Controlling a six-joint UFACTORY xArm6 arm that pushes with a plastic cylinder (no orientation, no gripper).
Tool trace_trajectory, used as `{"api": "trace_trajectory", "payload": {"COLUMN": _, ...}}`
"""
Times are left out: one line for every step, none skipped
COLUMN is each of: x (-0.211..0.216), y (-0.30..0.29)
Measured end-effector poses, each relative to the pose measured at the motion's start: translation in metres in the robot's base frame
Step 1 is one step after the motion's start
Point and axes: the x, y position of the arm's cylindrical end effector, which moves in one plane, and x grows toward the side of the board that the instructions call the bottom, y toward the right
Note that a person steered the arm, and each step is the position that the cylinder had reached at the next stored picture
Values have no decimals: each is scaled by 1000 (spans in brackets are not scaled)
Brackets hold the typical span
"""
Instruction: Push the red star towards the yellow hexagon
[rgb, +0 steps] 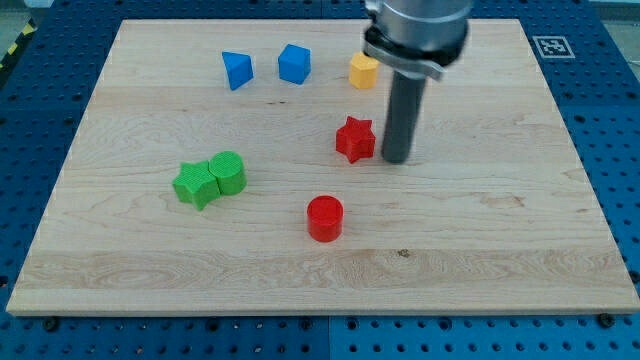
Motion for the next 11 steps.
{"api": "trace_trajectory", "payload": {"x": 21, "y": -8}}
{"api": "trace_trajectory", "payload": {"x": 11, "y": -48}}
{"api": "trace_trajectory", "payload": {"x": -1, "y": -57}}
{"api": "trace_trajectory", "payload": {"x": -17, "y": -52}}
{"api": "trace_trajectory", "payload": {"x": -40, "y": -52}}
{"api": "trace_trajectory", "payload": {"x": -48, "y": -52}}
{"api": "trace_trajectory", "payload": {"x": -56, "y": -52}}
{"api": "trace_trajectory", "payload": {"x": -63, "y": -52}}
{"api": "trace_trajectory", "payload": {"x": -56, "y": -52}}
{"api": "trace_trajectory", "payload": {"x": -19, "y": -60}}
{"api": "trace_trajectory", "payload": {"x": 5, "y": -95}}
